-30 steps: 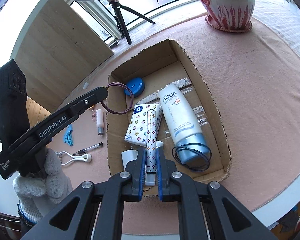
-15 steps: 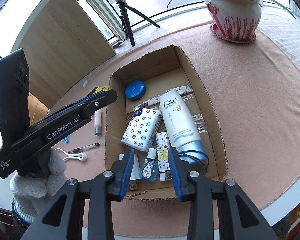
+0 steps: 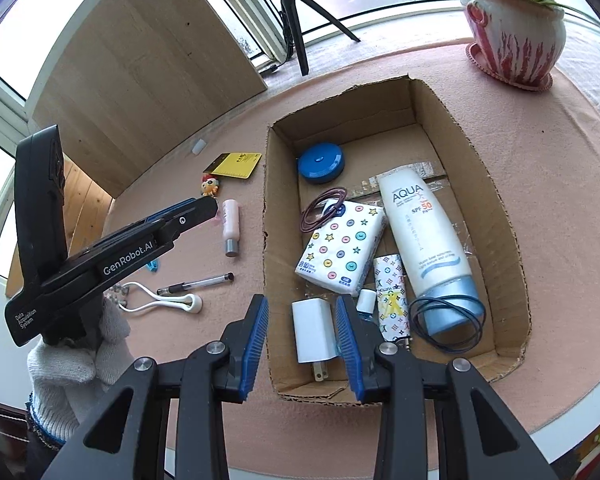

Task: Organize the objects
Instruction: 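Move both tools back toward the pink lotion bottle on the table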

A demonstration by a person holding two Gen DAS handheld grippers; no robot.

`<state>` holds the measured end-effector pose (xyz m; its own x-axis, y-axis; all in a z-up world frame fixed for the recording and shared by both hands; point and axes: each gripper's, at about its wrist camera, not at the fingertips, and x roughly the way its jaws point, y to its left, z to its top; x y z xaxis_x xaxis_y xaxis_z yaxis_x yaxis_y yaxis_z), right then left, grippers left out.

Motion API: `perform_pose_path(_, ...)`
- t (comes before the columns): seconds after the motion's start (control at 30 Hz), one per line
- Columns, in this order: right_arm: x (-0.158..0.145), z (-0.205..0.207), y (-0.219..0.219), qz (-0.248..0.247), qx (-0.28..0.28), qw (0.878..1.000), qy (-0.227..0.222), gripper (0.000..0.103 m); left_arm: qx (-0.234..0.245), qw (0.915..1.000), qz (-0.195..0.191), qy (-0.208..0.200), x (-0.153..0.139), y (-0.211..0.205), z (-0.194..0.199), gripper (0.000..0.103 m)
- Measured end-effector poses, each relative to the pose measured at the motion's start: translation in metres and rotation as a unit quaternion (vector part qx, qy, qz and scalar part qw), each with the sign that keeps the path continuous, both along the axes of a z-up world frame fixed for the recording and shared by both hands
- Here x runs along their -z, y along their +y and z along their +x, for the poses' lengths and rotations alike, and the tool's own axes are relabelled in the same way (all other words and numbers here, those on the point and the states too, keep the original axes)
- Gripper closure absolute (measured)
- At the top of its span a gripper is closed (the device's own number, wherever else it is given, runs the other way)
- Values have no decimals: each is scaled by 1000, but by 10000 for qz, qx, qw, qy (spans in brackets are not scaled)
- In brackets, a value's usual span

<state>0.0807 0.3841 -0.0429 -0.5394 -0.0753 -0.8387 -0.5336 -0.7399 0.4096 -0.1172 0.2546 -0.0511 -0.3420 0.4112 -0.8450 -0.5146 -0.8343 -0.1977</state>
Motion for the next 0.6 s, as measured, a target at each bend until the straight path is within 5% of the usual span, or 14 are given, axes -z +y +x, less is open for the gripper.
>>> perform_pose_path(0.6, 1, -66, -47, 8, -526, 9986, -63, 71, -1129, 9930, -240, -256, 24, -142, -53, 81)
